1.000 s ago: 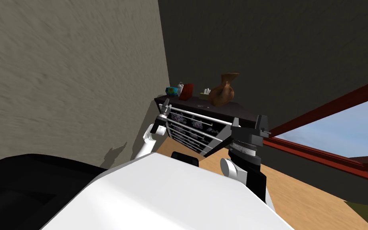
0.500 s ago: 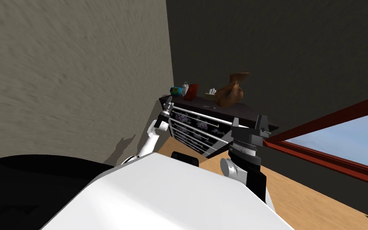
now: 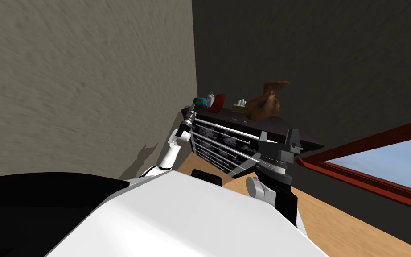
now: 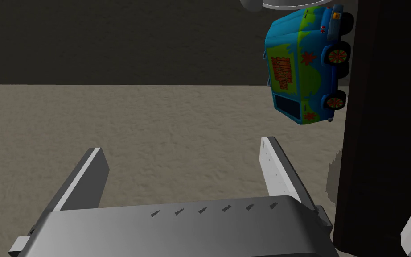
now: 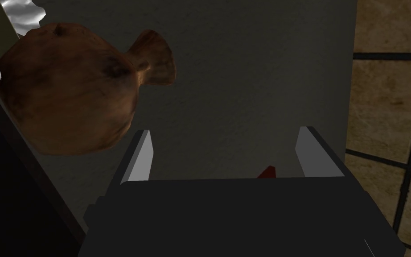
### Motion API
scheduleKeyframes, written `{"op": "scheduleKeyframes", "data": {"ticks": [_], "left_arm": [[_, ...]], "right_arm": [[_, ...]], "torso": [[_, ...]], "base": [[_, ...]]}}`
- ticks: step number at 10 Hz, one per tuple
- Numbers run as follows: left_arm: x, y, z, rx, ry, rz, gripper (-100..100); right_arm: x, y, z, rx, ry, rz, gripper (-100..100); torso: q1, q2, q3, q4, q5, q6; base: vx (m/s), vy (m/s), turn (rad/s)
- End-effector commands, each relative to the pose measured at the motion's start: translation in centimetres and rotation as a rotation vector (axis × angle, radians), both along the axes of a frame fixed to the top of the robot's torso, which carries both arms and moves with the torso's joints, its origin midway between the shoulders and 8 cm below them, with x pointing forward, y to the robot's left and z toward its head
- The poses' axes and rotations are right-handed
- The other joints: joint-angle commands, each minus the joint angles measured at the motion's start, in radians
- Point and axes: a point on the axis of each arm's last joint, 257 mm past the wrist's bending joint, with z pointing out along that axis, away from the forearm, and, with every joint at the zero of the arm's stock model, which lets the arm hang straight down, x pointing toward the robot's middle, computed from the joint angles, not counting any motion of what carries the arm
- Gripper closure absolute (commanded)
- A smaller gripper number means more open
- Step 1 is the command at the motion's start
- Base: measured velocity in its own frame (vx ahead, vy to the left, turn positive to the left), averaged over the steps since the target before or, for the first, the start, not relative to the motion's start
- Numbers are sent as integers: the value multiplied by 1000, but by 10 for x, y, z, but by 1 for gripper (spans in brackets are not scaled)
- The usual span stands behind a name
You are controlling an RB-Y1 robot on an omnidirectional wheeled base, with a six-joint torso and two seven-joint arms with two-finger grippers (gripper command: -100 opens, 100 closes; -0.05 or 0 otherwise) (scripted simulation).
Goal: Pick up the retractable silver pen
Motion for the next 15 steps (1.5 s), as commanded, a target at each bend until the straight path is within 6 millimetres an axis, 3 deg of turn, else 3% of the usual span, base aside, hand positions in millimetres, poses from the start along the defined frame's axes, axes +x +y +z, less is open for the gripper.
{"op": "scheduleKeyframes", "data": {"ticks": [1, 2, 3, 5, 6, 8, 9, 11, 12, 14, 15], "left_arm": [[12, -4, 8, -5, 18, -4, -100], [12, -7, 16, -5, 4, -9, -100], [29, -7, 8, -14, 56, -6, -100], [31, -14, 26, -14, 36, -16, -100], [48, -14, 15, -23, 91, -11, -100], [50, -22, 35, -23, 72, -21, -100], [67, -22, 26, -32, 128, -16, -100], [69, -30, 45, -31, 112, -25, -100], [84, -29, 35, -39, 167, -19, -100], [86, -37, 54, -38, 156, -28, -100], [101, -38, 45, -46, 211, -22, -100]], "right_arm": [[0, 0, 0, 0, 0, 0, 0], [0, 0, 0, 0, 0, 0, 0], [0, 0, 0, 0, 0, 0, 0], [0, 0, 0, 0, 0, 0, 0], [0, 0, 0, 0, 0, 0, 0], [0, 0, 0, 0, 0, 0, 0], [0, 0, 0, 0, 0, 0, 0], [0, 0, 0, 0, 0, 0, 0], [0, 0, 0, 0, 0, 0, 0], [0, 0, 0, 0, 0, 0, 0], [0, 0, 0, 0, 0, 0, 0]], "torso": [[0, 0, 0, 0, 0, 0], [0, 0, 0, 0, 0, 0], [-1, 0, 0, 0, 0, 0], [1, -1, 0, 0, 0, 0], [-1, 0, 0, 0, 0, 0], [0, 0, 0, 0, 0, 0], [-2, 0, 0, 0, 0, 0], [-1, 0, 0, 0, 0, 0], [-2, 0, 0, 0, 0, 0], [-1, 0, 0, 0, 0, 0], [-3, 0, 0, 0, 0, 0]], "base": [[-5, 67, 63], [0, 37, 5], [9, 69, 85], [1, 57, 19], [-10, 62, 86], [-4, 43, 16], [1, 52, 66], [-2, 41, 14], [-1, 43, 48], [-3, 34, 10], [-3, 38, 39]]}}
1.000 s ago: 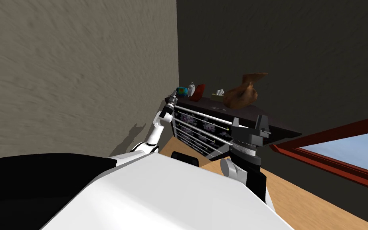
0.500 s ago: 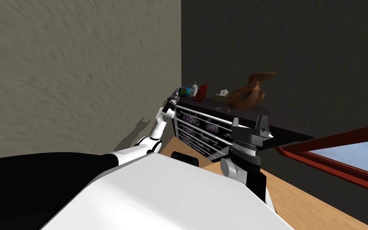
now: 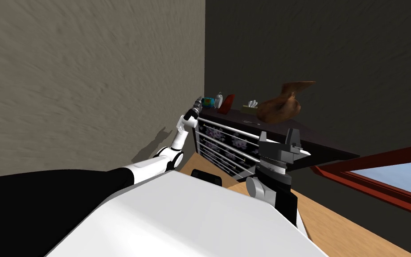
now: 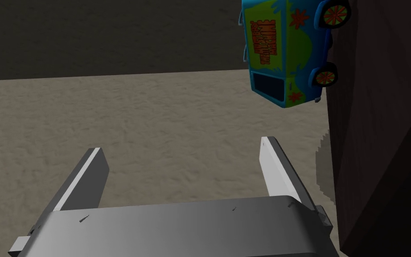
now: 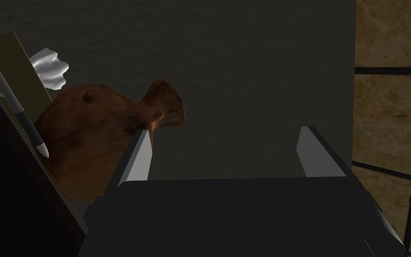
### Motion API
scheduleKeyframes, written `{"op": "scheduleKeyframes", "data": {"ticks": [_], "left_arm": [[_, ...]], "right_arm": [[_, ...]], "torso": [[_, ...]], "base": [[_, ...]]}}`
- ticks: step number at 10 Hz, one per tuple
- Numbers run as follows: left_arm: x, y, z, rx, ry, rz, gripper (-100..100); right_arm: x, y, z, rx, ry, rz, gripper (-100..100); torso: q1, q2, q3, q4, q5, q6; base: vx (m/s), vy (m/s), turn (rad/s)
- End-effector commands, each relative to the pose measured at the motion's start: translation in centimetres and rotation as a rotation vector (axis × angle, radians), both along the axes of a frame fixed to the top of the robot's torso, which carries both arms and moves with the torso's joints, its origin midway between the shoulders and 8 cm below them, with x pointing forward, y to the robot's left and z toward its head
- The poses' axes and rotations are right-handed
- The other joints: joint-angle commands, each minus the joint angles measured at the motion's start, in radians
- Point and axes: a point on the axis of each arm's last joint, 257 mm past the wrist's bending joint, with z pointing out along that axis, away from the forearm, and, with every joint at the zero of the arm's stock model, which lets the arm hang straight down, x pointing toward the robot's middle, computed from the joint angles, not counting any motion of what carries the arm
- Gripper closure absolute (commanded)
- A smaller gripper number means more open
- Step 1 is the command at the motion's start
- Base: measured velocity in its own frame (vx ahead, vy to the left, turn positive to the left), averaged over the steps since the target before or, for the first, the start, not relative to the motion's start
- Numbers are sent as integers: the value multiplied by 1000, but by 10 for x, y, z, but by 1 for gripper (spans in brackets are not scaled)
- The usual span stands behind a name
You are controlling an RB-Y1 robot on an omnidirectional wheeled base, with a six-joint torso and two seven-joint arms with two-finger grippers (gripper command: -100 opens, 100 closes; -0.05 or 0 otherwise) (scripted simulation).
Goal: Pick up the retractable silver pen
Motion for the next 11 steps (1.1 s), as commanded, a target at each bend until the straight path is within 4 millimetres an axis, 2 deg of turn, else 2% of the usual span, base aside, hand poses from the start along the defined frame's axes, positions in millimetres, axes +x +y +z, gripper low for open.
{"op": "scheduleKeyframes", "data": {"ticks": [1, 2, 3, 5, 6, 7, 8, 9, 11], "left_arm": [[8, -5, 9, -2, 24, -2, -100], [8, -8, 15, -1, 21, -5, -100], [21, -7, 6, -8, 70, 1, -100], [23, -15, 23, -6, 73, -5, -100], [35, -15, 17, -13, 117, -1, -100], [35, -20, 28, -11, 117, -5, -100], [36, -22, 30, -10, 129, -3, -100], [46, -22, 25, -16, 171, 1, -100], [47, -28, 35, -13, 189, -1, -100]], "right_arm": [[0, 0, 0, 0, 0, 0, 0], [0, 0, 0, 0, 0, 0, 0], [0, 0, 0, 0, 0, 0, 0], [0, 0, 0, 0, 0, 0, 0], [0, 0, 0, 0, 0, 0, 0], [0, 0, 0, 0, 0, 0, 0], [0, 0, 0, 0, 0, 0, 0], [0, 0, 0, 0, 0, 0, 0], [0, 0, 0, 0, 0, 0, 0]], "torso": [[0, 0, 0, 0, 0, 0], [0, 0, 0, 0, 0, 0], [-1, 0, 0, 0, 0, 0], [-1, 0, 0, 0, 0, 0], [-2, 0, 0, 0, 0, 0], [-2, 0, 0, 0, 0, 0], [-2, 0, 0, 0, 0, 0], [-2, 0, 0, 0, 0, 0], [-3, 0, 0, 0, -1, 0]], "base": [[-3, 39, 15], [2, 16, -5], [-1, 18, 19], [-3, 18, 3], [-4, 15, 0], [-5, 14, -1], [-3, 6, -1], [-5, 4, -17], [-3, 1, -5]]}}
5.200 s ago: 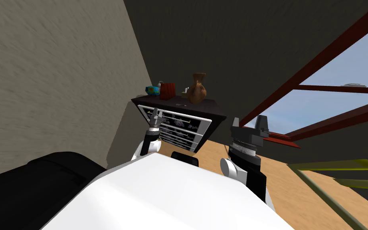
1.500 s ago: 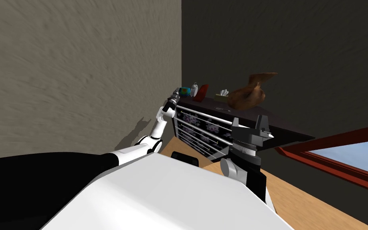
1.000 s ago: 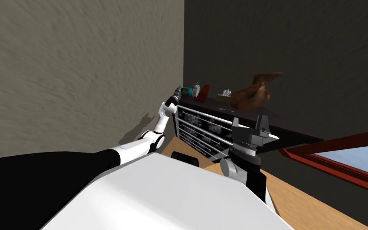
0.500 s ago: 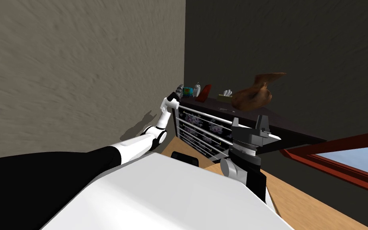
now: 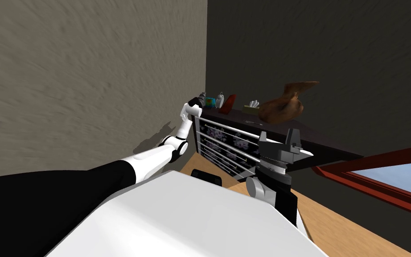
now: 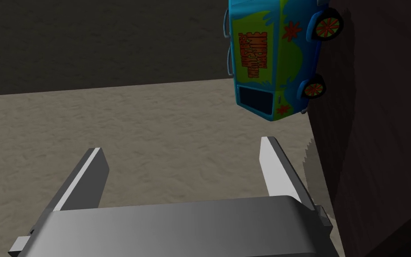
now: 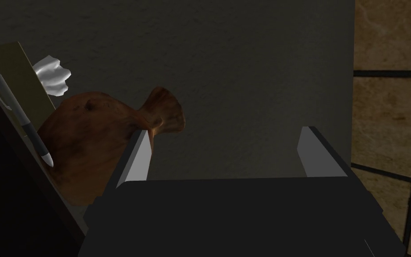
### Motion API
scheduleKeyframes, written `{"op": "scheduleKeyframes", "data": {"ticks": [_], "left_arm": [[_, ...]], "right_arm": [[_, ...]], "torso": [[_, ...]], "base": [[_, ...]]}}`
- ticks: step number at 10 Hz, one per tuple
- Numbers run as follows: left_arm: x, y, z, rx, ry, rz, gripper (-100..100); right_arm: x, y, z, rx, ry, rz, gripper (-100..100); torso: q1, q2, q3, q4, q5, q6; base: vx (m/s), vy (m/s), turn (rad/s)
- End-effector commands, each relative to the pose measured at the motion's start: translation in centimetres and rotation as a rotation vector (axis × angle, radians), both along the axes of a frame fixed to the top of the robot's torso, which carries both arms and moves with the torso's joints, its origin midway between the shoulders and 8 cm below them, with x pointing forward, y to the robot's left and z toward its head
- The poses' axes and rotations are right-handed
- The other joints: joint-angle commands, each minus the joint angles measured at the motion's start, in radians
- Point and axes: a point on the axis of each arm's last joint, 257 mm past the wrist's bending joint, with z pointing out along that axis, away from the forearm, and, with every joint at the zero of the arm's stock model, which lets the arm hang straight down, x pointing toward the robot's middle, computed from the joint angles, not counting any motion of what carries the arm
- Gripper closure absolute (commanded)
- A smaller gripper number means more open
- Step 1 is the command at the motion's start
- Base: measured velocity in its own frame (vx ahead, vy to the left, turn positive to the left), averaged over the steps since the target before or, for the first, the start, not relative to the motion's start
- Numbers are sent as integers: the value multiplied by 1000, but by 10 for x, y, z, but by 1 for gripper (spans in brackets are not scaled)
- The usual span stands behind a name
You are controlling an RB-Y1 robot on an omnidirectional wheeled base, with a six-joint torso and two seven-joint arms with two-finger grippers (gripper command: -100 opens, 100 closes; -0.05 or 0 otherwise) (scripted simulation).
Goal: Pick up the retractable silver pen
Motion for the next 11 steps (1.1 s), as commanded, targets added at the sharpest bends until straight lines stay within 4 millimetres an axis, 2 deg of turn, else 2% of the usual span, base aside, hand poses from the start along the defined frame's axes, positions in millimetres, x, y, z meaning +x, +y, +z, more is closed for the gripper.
{"op": "scheduleKeyframes", "data": {"ticks": [1, 5, 11], "left_arm": [[9, -2, -2, -5, 51, 5, -100], [17, -12, 10, -3, 125, 8, -100], [26, -19, 12, -4, 265, 22, -100]], "right_arm": [[0, 0, 0, 0, 0, 0, 0], [0, 0, 0, 0, 0, 0, 0], [0, 0, 0, 0, 0, 0, 0]], "torso": [[0, 0, 0, 0, 0, 0], [-1, 0, 0, 0, 0, 0], [-3, 0, 0, 0, -1, 0]], "base": [[-6, -9, -30], [-6, -15, -26], [-4, -30, -43]]}}
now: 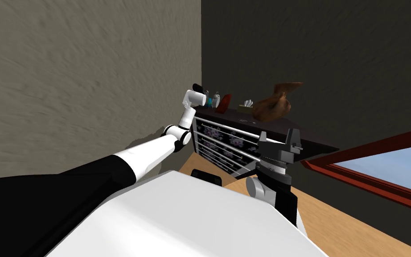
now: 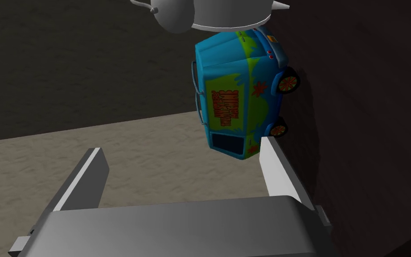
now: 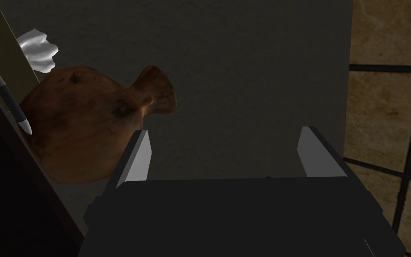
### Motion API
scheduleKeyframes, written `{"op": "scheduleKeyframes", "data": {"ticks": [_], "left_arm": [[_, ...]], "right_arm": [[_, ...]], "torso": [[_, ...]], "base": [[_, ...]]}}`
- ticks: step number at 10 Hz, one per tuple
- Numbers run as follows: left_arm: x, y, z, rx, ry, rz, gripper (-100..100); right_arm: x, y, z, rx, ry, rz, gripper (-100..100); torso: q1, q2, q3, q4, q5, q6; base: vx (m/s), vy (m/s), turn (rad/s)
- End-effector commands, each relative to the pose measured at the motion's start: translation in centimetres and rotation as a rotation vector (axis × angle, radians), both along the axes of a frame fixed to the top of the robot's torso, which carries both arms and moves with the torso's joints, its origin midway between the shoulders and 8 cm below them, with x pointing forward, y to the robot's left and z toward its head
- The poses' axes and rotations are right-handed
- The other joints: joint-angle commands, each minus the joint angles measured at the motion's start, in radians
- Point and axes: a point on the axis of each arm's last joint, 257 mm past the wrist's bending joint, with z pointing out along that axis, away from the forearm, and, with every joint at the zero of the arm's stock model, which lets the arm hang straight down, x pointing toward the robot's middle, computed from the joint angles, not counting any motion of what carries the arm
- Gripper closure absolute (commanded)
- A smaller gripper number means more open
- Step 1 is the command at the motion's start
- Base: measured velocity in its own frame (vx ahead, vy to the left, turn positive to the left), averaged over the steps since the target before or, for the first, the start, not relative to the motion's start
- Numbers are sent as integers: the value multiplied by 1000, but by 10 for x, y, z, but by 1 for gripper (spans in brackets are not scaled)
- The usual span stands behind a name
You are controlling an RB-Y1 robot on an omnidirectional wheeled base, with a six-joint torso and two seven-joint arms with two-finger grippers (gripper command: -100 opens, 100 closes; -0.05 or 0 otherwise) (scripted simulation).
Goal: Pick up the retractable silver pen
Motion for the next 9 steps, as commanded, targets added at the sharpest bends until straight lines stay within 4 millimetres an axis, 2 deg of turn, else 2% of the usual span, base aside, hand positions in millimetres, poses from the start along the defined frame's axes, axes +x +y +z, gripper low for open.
{"op": "scheduleKeyframes", "data": {"ticks": [1, 5, 7, 8, 9], "left_arm": [[0, 0, -4, 3, 35, 5, -100], [2, -3, -4, -2, 146, 17, -100], [0, -3, -11, 3, 186, 23, -100], [-1, -4, -7, -2, 223, 26, -100], [-3, -3, -13, 1, 254, 31, -100]], "right_arm": [[0, 0, 0, 0, 0, 0, 0], [0, 0, 0, 0, 0, 0, 0], [0, 0, 0, 0, 0, 0, 0], [0, 0, 0, 0, 0, 0, 0], [0, 0, 0, 0, 0, 0, 0]], "torso": [[0, 0, 0, 0, 0, 0], [1, 0, 0, 0, 0, 0], [-1, 0, 0, 0, 0, 0], [1, 0, 0, 0, 0, 0], [-2, -1, 0, 0, 0, 0]], "base": [[-3, -27, 17], [-6, -54, -66], [-2, -49, -33], [15, -71, -131], [8, -81, -71]]}}
